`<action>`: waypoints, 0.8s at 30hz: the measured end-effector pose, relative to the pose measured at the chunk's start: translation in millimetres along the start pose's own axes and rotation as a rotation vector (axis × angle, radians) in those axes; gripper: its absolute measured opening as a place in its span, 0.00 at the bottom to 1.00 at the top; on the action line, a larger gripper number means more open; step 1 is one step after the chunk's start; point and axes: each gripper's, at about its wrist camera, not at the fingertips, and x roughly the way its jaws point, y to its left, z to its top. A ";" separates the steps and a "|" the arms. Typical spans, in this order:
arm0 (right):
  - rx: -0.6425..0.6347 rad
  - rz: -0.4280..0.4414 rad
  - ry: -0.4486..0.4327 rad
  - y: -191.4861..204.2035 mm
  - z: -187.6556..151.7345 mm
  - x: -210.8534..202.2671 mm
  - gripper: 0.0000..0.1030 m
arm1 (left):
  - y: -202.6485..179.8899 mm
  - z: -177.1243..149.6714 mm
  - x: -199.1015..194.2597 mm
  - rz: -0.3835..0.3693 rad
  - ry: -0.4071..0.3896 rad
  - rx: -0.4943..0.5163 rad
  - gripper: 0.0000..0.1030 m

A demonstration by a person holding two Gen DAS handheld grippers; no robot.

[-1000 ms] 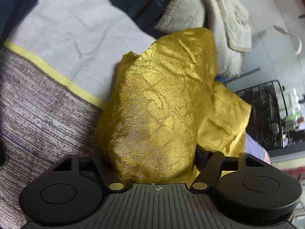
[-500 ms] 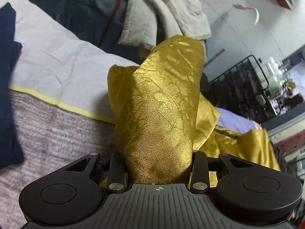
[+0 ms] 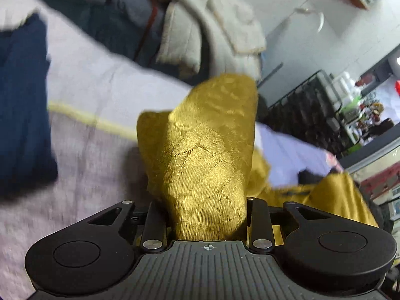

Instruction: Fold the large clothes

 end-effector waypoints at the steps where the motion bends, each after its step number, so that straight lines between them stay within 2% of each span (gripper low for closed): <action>1: -0.016 0.017 0.002 7.6 -0.4 2.5 0.39 | -6.5 12.1 -4.5 -0.002 -0.027 0.021 0.76; 5: -0.056 0.101 0.006 40.3 -3.1 14.4 0.37 | -35.6 65.8 -37.0 -0.009 -0.154 0.127 0.71; 8: -0.087 0.181 0.015 73.9 -5.6 30.2 0.37 | -46.6 102.3 -77.3 0.004 -0.257 0.202 0.68; 13: -0.174 0.350 0.031 154.4 -18.7 61.8 0.37 | -24.5 149.2 -186.7 0.031 -0.462 0.227 0.58; 17: -0.245 0.528 0.089 236.1 -41.1 100.8 0.36 | 19.7 152.9 -289.5 0.163 -0.638 0.209 0.58; 18: -0.266 0.568 0.111 257.5 -51.4 109.1 0.36 | 33.7 147.8 -310.6 0.212 -0.670 0.194 0.58; 20: -0.285 0.649 0.182 293.9 -71.4 138.7 0.36 | 65.1 131.3 -348.7 0.355 -0.731 0.171 0.58; 22: -0.277 0.702 0.262 321.4 -95.8 171.5 0.36 | 102.5 107.2 -376.2 0.479 -0.767 0.109 0.58; 24: -0.324 0.692 0.308 341.4 -125.5 203.7 0.36 | 142.2 81.9 -386.1 0.571 -0.752 0.033 0.58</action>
